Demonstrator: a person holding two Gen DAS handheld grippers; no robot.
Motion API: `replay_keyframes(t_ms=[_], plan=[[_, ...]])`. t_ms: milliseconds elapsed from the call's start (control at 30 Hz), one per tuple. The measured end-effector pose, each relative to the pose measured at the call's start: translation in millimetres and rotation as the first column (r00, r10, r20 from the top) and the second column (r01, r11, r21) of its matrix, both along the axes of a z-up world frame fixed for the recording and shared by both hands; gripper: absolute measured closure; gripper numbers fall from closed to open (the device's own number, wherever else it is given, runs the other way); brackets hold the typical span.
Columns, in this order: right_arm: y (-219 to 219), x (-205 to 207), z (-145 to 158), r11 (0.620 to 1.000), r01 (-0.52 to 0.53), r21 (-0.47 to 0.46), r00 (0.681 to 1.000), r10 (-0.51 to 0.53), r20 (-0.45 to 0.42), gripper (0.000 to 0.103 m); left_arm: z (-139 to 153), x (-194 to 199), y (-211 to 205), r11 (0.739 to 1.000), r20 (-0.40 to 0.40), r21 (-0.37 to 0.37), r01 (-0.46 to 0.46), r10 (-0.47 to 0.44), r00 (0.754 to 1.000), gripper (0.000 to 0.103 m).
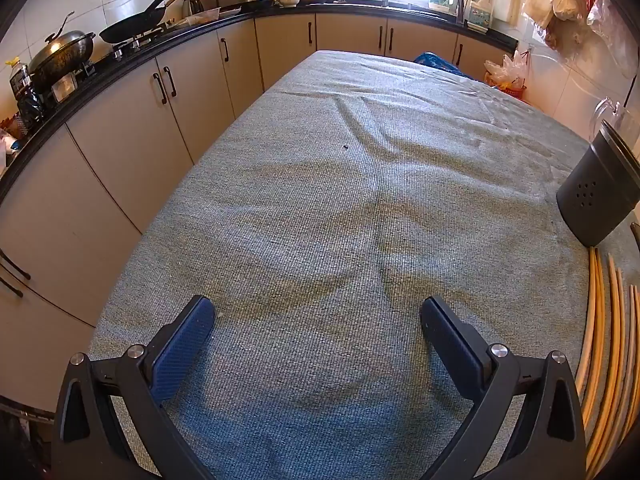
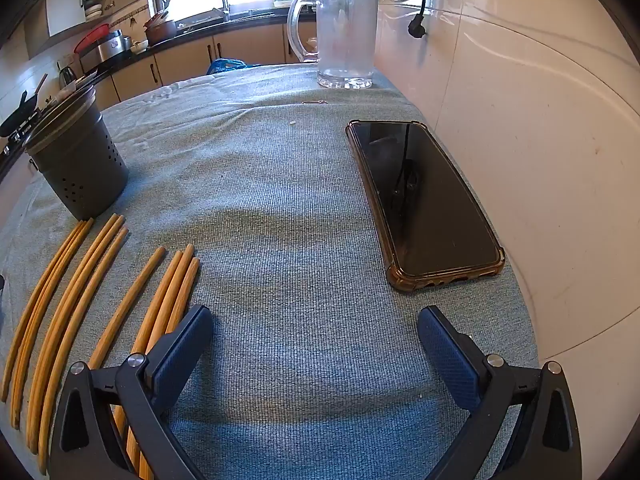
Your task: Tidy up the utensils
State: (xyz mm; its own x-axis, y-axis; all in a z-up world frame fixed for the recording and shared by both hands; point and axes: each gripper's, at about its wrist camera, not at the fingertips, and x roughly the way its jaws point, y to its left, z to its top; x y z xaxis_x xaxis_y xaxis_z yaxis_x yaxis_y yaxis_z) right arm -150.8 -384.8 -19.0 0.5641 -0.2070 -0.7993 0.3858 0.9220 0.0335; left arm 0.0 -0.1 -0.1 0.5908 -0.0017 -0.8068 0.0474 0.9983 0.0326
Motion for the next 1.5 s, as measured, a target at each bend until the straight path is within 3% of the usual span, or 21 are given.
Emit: replay_keyframes(t_ms=[300, 533, 633, 900, 1133, 1500], plan=[[1, 1, 1, 1.0, -0.019, -0.005, 1.0, 0.019, -0.022, 0.0, 15, -22, 2, 0.999, -0.015, -0.032, -0.033, 0.032, 0.999, 0.0], [3, -3, -2, 1.0, -0.008, 0.001, 0.999, 0.008, -0.033, 0.0, 60, -74, -7, 1.0, 0.115, -0.007, -0.001, 0.002, 0.993, 0.0], [9, -20, 3, 1.0, 0.02, 0.006, 1.0, -0.02, -0.015, 0.006, 79, -92, -15, 1.0, 0.176, 0.01, 0.024, -0.025, 0.984, 0.0], [38, -104, 60, 0.991, 0.127, -0.03, 0.971, -0.118, 0.206, 0.006, 110, -128, -33, 0.996, 0.277, 0.045, 0.075, -0.085, 0.957, 0.0], [87, -157, 105, 0.974, 0.209, -0.084, 0.877, -0.149, 0.456, 0.005, 122, -155, -40, 0.995, 0.321, 0.033, 0.092, -0.098, 0.942, 0.0], [130, -171, 124, 0.979, 0.171, -0.113, 0.847, -0.087, 0.524, 0.005, 138, -185, -39, 0.993, 0.37, 0.022, 0.118, -0.118, 0.921, 0.0]])
